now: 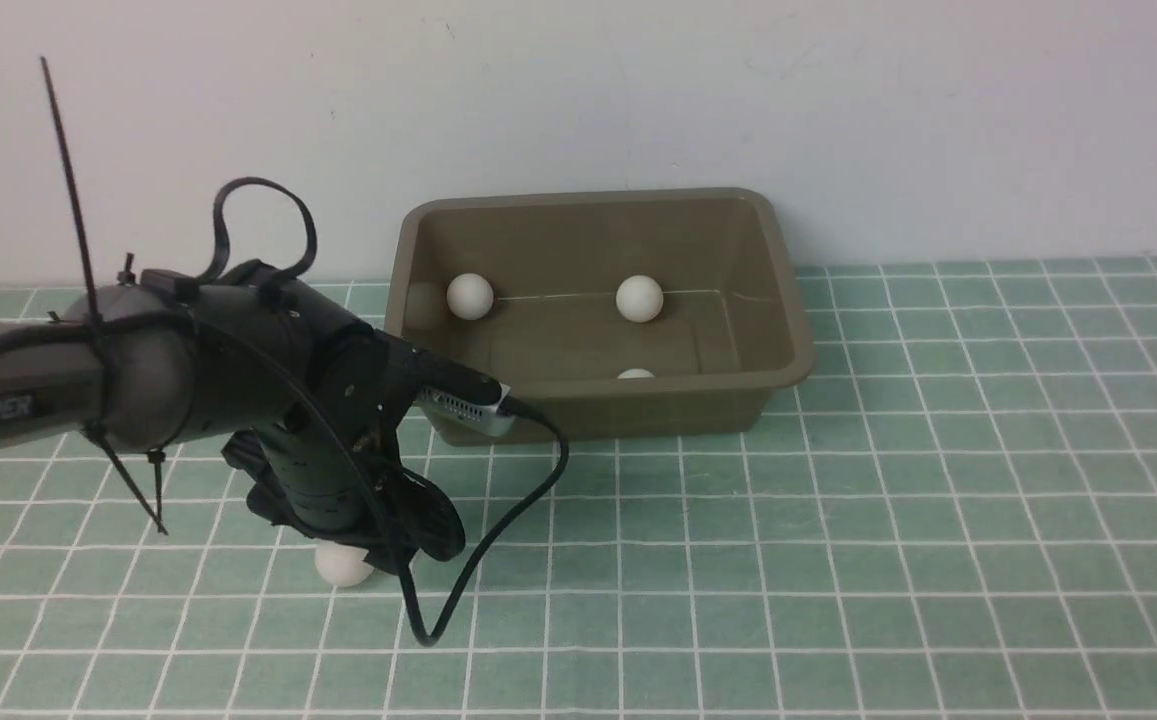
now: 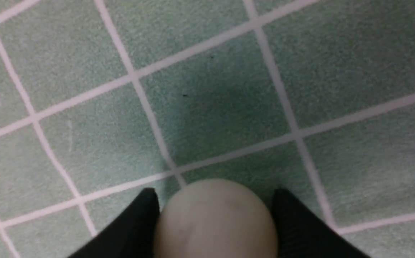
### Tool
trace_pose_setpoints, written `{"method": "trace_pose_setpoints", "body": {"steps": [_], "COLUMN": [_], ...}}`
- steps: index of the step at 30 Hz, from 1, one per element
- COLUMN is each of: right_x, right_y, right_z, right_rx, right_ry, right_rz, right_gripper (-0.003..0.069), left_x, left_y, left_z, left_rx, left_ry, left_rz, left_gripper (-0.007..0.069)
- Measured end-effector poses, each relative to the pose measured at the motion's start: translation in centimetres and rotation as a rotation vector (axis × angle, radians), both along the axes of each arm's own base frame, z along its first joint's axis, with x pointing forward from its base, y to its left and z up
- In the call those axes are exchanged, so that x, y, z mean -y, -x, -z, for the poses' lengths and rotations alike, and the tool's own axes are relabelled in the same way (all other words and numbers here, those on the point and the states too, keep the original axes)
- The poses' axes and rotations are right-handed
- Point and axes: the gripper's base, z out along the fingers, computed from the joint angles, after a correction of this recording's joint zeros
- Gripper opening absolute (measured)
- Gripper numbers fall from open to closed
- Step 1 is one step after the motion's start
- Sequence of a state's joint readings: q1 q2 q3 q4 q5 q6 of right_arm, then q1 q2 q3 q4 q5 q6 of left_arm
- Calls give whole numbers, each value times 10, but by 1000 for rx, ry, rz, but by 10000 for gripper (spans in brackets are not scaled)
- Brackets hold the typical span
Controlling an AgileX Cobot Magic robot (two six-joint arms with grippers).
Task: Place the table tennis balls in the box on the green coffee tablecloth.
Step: 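Reach for and grasp a ping pong ball on the table beside the basket, then drop the ball into the bin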
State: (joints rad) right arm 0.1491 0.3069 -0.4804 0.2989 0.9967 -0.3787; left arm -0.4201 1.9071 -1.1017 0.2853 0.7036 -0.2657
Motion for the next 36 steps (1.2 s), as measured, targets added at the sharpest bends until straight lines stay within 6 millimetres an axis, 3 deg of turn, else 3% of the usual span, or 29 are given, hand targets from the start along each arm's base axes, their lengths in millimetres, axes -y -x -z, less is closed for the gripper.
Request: {"method": "trace_pose_setpoints", "body": {"steps": [4, 7, 9, 13, 17, 22, 25, 32, 36], "right_x": [0, 0, 0, 0, 0, 0, 0, 0, 0], "right_y": [0, 0, 0, 0, 0, 0, 0, 0, 0], "right_z": [0, 0, 0, 0, 0, 0, 0, 0, 0], "right_rx": [-1, -1, -1, 0, 2, 3, 3, 3, 3], "right_ry": [0, 0, 0, 0, 0, -1, -1, -1, -1], "right_rz": [0, 0, 0, 0, 1, 1, 1, 1, 1], "right_gripper": [-16, -16, -16, -16, -16, -16, -16, -16, -16], "left_x": [-4, -7, -8, 0, 17, 33, 43, 60, 63], "left_y": [0, -1, -3, -11, -24, -46, -66, -104, -111], "left_z": [-6, -23, -43, -101, -136, -157, -154, -87, -69], "left_rx": [-32, -63, -76, -75, 18, 281, 446, 494, 507], "left_ry": [-60, -108, -137, -96, 42, 192, 275, 299, 298], "left_rz": [-5, -11, -2, 57, 145, 200, 176, 165, 176], "left_gripper": [349, 349, 349, 349, 349, 349, 349, 349, 354]}}
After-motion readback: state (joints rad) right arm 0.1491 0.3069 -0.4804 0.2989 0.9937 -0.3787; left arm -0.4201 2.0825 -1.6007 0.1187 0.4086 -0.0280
